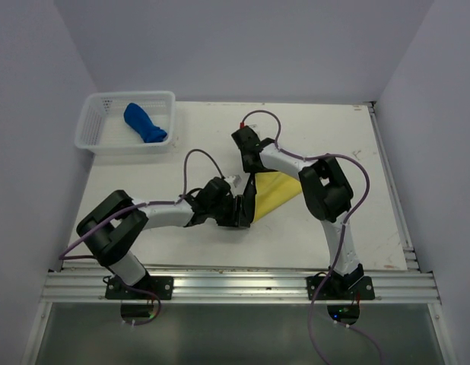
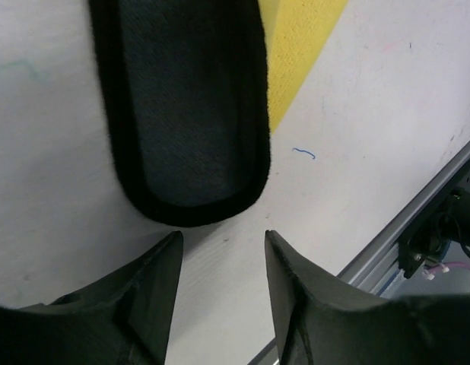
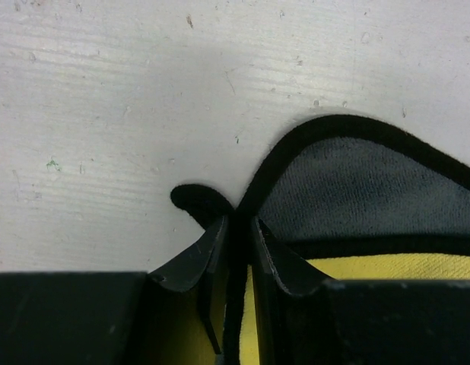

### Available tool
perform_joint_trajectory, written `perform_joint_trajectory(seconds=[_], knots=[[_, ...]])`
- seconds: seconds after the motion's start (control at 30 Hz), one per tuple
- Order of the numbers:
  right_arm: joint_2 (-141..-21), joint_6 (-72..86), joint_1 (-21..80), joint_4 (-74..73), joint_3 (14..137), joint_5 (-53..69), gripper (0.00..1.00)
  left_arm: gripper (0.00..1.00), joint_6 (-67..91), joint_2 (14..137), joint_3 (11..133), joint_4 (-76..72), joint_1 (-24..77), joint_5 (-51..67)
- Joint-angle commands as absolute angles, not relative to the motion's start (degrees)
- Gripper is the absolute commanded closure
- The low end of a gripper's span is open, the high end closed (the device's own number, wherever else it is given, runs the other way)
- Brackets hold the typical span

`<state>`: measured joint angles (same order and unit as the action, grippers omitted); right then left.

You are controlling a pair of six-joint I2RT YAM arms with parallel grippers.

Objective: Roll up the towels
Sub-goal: Flatten the towel

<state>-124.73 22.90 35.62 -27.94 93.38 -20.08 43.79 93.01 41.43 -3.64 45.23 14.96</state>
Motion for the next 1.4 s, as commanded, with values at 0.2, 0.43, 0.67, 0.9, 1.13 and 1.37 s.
perform_joint_trajectory(seconds=[0.2,0.43,0.67,0.9,1.13,1.37], knots=[[-120.94,23.82,35.68,-26.19,88.69,-18.90,0.79,0.59,49.65,96.60,39.73,0.97,47.73,9.59],[-119.36,23.29,35.42,-25.23,86.31,-18.72,0.79,0.41,54.66,90.53,36.56,-0.97,47.64,4.05],[-118.74,24.26,35.42,-24.35,85.26,-17.49,0.79,0.48,60.46,92.45,36.74,0.97,47.72,3.51],[-117.77,24.43,35.33,-23.82,83.94,-16.61,0.79,0.48,64.15,97.20,38.32,-4.30,47.81,5.19],[-117.33,24.17,35.33,-23.20,82.36,-16.61,0.80,0.78,64.34,97.83,38.50,-2.20,47.90,2.64],[-115.06,24.43,34.98,-22.94,81.04,-17.13,0.80,1.00,62.76,96.33,37.62,-0.97,47.90,0.36]])
